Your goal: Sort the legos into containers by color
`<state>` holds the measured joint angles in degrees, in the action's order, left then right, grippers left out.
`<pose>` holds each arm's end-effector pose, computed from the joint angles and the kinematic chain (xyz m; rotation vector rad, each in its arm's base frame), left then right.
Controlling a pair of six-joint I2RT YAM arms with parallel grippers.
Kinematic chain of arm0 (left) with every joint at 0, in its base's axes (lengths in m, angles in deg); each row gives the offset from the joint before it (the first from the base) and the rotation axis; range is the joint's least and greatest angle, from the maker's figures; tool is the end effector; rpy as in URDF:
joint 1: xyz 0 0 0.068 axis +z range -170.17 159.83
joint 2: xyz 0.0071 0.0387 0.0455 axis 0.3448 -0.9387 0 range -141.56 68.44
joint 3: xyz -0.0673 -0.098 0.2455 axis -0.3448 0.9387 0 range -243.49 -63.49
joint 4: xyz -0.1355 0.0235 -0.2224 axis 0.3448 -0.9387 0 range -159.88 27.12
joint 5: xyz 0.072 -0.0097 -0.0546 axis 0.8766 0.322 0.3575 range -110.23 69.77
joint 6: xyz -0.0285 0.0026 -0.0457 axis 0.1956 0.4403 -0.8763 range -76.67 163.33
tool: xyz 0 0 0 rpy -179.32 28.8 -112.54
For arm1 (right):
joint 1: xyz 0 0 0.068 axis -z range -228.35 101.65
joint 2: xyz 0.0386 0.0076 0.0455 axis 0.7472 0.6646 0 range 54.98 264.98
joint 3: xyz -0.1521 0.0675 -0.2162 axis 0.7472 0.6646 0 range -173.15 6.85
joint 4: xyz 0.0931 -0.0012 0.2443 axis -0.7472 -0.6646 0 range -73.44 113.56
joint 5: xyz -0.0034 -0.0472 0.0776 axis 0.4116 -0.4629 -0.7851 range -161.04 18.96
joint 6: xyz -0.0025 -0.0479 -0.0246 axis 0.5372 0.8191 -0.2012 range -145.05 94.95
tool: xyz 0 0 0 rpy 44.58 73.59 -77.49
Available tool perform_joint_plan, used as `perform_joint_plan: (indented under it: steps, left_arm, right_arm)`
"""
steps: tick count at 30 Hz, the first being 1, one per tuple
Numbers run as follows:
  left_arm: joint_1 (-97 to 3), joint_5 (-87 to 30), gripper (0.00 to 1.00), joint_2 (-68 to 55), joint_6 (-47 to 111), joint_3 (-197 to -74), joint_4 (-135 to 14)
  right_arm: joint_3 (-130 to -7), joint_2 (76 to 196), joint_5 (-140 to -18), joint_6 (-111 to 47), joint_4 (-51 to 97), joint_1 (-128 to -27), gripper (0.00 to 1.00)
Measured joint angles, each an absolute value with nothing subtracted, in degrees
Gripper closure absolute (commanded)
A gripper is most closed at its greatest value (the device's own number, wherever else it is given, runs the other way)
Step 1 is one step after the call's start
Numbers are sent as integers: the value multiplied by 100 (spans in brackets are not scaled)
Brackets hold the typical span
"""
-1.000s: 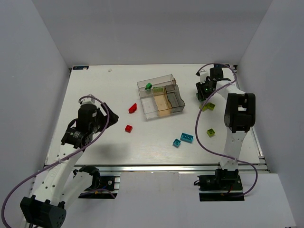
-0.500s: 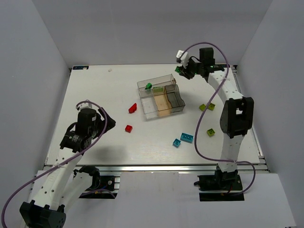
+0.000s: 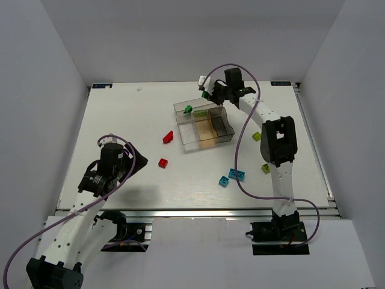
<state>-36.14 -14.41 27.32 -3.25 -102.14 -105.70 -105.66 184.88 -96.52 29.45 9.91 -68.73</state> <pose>0.1409 -0.0367 0.2588 -0.6803 2.2955 -0.4069 0.4934 0.1996 0.2453 -1.4473 1.4612 0.1025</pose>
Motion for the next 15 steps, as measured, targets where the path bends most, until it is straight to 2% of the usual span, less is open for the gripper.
perform_joint_plan:
  steps: [1,4,7,13,15]
  left_arm:
    - [-3618,-1458,11,2729,-330,-10214,-10568]
    - [-3642,-1493,10,2705,-347,-10214,-10564]
    - [-3647,-1548,10,2670,-347,-10212,-10525]
    - [-3653,-1882,13,2522,-373,-10074,-10232]
    - [-3679,-2037,17,2432,-408,-9963,-10083]
  right_arm:
    - [-10566,18515,-9608,2967,1039,-6908,56]
    - [-10590,18600,-9473,3052,1174,-6989,46]
    - [-10647,18716,-9352,3095,1220,-7053,40]
    - [-10675,18790,-9210,3067,1224,-7081,36]
    - [-10682,18790,-9208,3028,1240,-7070,36]
